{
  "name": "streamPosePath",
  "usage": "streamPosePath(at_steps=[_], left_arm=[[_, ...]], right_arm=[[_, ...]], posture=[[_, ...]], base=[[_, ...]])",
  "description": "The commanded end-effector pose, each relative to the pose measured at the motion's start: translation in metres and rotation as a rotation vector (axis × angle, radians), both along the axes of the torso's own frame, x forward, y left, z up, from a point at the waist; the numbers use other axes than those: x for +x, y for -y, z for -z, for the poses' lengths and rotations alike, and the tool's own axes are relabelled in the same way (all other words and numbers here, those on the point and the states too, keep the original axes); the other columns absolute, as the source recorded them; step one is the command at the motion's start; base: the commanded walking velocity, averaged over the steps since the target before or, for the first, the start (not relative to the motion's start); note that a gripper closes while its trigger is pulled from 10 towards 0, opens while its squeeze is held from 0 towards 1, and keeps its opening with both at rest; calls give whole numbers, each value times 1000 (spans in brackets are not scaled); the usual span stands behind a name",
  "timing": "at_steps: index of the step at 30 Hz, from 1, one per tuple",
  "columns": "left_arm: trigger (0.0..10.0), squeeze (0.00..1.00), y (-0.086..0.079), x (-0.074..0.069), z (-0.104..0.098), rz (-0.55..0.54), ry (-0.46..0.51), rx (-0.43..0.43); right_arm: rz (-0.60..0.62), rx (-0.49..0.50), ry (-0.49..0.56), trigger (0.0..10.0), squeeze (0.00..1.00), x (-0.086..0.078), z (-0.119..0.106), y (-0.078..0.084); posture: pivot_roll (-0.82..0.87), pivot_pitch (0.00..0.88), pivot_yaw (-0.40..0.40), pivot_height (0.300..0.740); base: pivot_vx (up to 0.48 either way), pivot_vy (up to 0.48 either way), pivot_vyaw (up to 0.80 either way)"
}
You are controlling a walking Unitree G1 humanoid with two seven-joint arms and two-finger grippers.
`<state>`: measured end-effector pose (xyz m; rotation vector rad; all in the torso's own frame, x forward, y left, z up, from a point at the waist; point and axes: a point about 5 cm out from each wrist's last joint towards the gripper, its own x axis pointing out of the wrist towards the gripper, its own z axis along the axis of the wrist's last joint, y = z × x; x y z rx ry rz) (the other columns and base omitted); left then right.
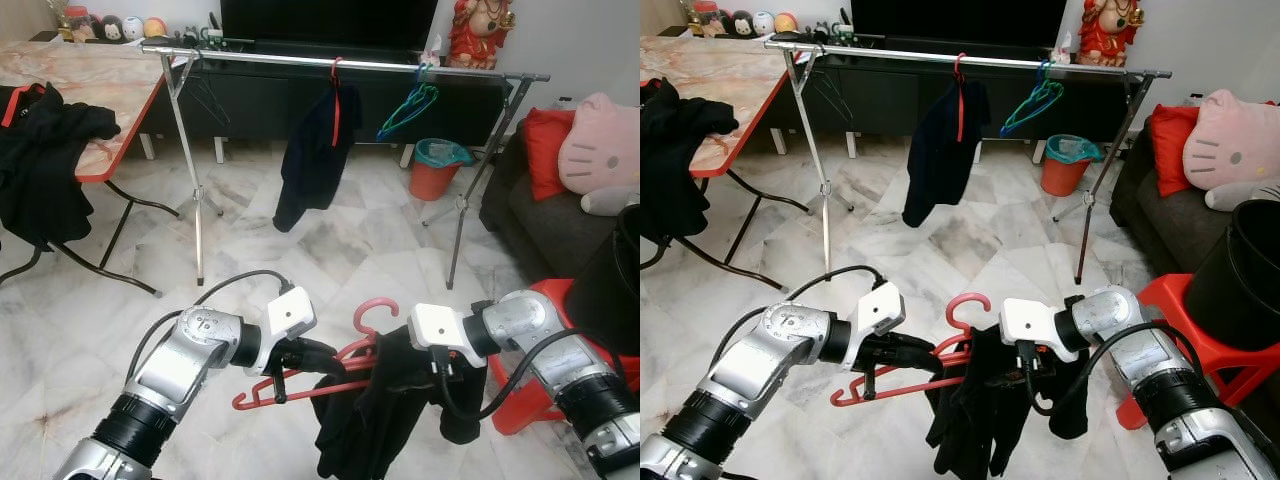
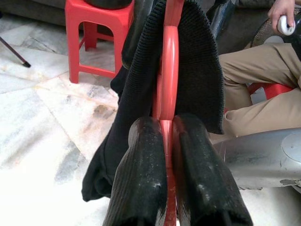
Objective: Hang hanger
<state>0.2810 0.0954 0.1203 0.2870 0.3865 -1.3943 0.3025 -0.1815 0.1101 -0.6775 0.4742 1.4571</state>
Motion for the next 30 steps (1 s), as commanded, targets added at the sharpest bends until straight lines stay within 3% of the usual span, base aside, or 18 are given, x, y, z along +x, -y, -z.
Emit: streamPosePath(at_steps=[1, 30], left_arm=[[10000, 0, 8, 2, -17, 36, 62, -38], [10000, 0, 13, 4, -20, 35, 78, -53]], right_arm=[[-8, -12, 19, 0, 0, 4, -5, 1], [-10, 0, 6, 0, 0, 5, -4, -3]], posture=[[-26, 0, -106, 740], [-20, 0, -115, 740]], base=[[0, 0, 0], [0, 0, 0]])
